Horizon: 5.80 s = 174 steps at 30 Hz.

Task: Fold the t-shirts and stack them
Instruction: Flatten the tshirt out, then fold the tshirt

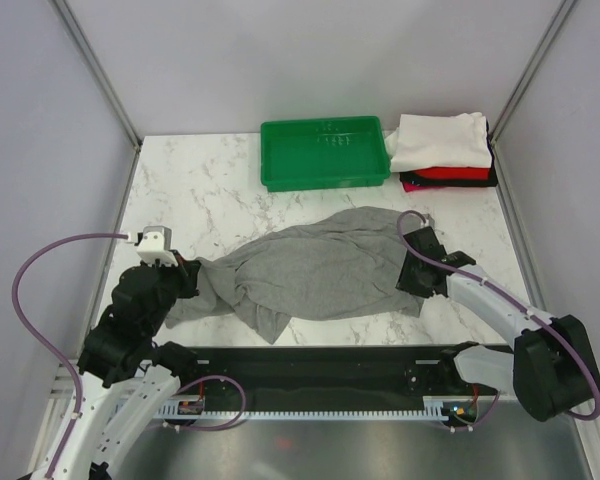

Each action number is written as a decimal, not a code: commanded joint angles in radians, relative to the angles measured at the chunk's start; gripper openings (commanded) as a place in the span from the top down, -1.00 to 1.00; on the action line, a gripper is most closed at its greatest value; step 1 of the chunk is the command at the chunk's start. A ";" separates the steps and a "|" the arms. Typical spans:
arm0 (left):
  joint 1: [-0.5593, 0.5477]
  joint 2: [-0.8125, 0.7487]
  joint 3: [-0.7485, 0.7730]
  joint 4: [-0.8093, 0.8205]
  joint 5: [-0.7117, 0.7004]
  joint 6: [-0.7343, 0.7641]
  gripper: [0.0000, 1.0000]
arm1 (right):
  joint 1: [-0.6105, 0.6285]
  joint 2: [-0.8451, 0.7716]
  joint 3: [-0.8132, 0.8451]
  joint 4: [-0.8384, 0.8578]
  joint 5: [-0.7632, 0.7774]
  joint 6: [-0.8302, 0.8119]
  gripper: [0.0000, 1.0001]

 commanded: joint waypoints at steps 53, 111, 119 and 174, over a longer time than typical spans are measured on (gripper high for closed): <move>0.005 0.374 1.062 0.201 -0.008 0.230 0.96 | 0.032 -0.393 1.150 -0.281 0.184 -0.127 1.00; 0.265 1.197 0.860 0.077 0.136 0.003 -0.37 | -0.186 0.267 0.679 -0.041 0.067 -0.169 -0.96; 0.230 0.905 0.243 0.168 0.173 -0.177 -0.31 | -0.123 0.254 0.379 0.074 -0.134 -0.114 -0.96; 0.344 0.958 0.108 0.275 0.285 -0.237 -0.28 | -0.232 0.311 0.335 -0.003 -0.045 -0.124 -0.96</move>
